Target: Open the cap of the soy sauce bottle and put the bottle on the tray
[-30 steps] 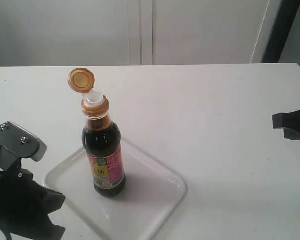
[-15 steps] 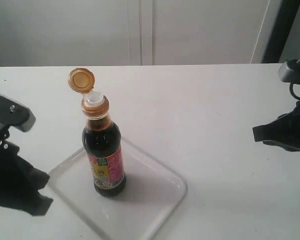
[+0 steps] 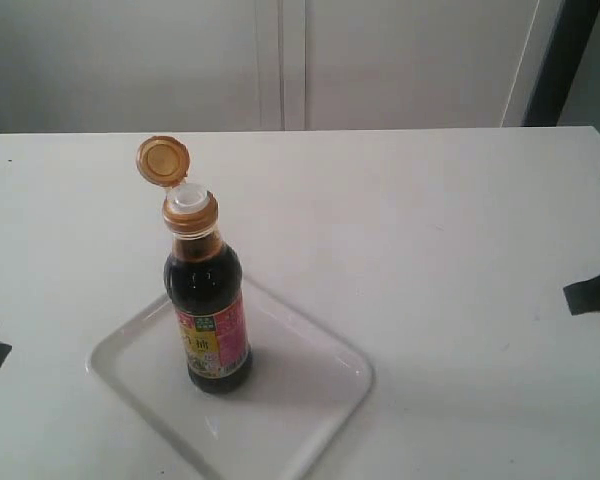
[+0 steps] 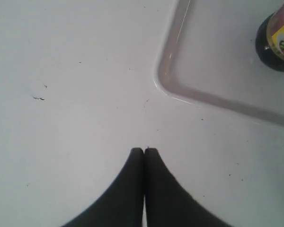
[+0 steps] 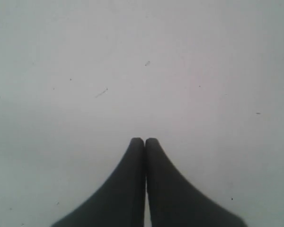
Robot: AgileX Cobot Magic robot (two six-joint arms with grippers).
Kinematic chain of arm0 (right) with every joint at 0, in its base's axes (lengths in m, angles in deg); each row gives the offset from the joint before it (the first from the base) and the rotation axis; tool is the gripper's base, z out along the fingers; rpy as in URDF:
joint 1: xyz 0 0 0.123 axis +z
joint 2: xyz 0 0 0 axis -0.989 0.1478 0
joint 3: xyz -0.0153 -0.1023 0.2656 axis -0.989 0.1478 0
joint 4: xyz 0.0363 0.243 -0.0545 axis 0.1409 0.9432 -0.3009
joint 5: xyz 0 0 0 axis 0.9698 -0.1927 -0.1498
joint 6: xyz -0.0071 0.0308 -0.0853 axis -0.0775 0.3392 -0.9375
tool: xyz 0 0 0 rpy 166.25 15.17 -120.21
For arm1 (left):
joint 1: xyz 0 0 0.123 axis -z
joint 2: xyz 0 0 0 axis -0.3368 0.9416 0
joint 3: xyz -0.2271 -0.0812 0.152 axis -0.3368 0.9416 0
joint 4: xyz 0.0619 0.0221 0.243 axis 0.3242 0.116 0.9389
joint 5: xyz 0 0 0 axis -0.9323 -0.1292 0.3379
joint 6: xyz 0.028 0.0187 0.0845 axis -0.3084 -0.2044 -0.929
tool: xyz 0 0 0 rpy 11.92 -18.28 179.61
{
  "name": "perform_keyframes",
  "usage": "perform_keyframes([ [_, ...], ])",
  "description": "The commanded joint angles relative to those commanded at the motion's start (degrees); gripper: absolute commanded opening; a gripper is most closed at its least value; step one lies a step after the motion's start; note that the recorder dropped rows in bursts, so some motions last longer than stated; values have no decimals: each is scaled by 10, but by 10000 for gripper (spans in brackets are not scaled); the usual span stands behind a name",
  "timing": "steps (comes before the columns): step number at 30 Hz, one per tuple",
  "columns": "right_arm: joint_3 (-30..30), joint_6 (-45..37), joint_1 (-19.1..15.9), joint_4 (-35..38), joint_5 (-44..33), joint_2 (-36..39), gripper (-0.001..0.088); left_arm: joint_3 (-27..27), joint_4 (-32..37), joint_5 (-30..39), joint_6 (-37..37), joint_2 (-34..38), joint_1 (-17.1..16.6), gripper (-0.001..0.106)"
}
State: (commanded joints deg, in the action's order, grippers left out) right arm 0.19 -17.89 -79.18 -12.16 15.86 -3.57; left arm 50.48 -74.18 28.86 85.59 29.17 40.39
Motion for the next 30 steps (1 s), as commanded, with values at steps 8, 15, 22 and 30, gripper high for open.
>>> perform_keyframes([
  [8,100,26,0,2,155,-190,0,70,-4,-85,9,-110,0,0],
  [15,158,35,0,4,230,-286,0,122,-4,-149,27,-161,0,0],
  [22,195,35,0,4,276,-375,0,160,-11,-167,36,-208,0,0],
  [30,196,35,0,4,277,-409,0,176,-17,-174,39,-230,0,0],
])
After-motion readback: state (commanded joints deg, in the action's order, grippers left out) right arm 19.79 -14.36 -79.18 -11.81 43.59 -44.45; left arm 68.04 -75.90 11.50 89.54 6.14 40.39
